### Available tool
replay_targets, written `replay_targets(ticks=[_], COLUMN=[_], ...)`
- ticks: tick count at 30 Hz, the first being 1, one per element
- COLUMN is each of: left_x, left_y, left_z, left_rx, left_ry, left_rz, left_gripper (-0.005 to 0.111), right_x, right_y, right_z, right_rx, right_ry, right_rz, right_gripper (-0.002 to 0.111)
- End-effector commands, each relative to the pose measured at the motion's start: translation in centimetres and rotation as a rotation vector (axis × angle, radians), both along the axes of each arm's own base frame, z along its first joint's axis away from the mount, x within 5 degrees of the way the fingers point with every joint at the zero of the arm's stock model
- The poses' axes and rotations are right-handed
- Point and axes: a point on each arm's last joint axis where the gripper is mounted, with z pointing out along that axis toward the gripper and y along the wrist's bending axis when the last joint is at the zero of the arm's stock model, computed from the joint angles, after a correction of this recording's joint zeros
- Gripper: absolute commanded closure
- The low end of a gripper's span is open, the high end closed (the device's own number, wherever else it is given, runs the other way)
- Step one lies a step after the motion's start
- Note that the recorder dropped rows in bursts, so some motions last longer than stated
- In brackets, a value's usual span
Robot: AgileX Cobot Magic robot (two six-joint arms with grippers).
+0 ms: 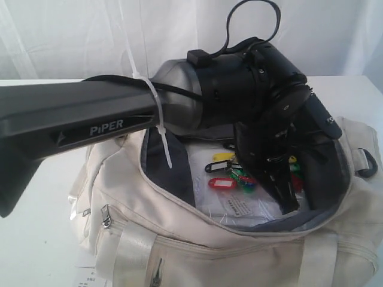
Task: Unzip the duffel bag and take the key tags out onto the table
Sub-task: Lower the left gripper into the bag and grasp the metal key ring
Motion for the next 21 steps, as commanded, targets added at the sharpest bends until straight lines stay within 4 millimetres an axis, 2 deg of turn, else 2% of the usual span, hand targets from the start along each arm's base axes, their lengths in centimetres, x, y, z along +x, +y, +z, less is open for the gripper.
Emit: replay_targets(ticks=[1, 5, 9, 13, 15, 17, 18, 21], left_x=[0.3, 0.4, 0.7, 0.7, 0.7, 0.7, 0.7, 0.6], left_y=[-0.4, -0.8, -1.3, -1.4, -1.3, -1.3, -1.3, -1.4], left_z=[0.8, 0.5, -1.4, -1.7, -1.9, -1.9, -1.9, -1.9], left_rx=[-0.095, -0.112, -0.089, -0.086, -0.072, -0.076, -0.079, -0.076], left_ry=[-0.017, -0.024, -0.008, 0.001, 0.008, 0.011, 0.012, 0.010], left_rz=[0.030, 0.023, 0.024, 0.043, 0.046, 0.047, 0.047, 0.038], left_gripper=[0.107, 0.107, 0.107, 0.106, 0.094, 0.072, 0.065, 0.054], right_x=[0.0, 0.0, 0.0, 0.0, 0.0, 0.0, 0.0, 0.0], right_y=[0.0, 0.0, 0.0, 0.0, 0.0, 0.0, 0.0, 0.0], right_z=[-0.2, -0.2, -0.2, -0.2, -0.2, -0.2, -0.2, -0.2], right_rx=[-0.003, -0.003, -0.003, 0.000, 0.000, 0.000, 0.000, 0.000], right_ry=[0.000, 0.000, 0.000, 0.004, 0.004, 0.004, 0.004, 0.004], right_rz=[0.000, 0.000, 0.000, -0.002, -0.002, -0.002, -0.002, -0.002], right_gripper=[0.108, 0.108, 0.108, 0.108, 0.108, 0.108, 0.108, 0.108])
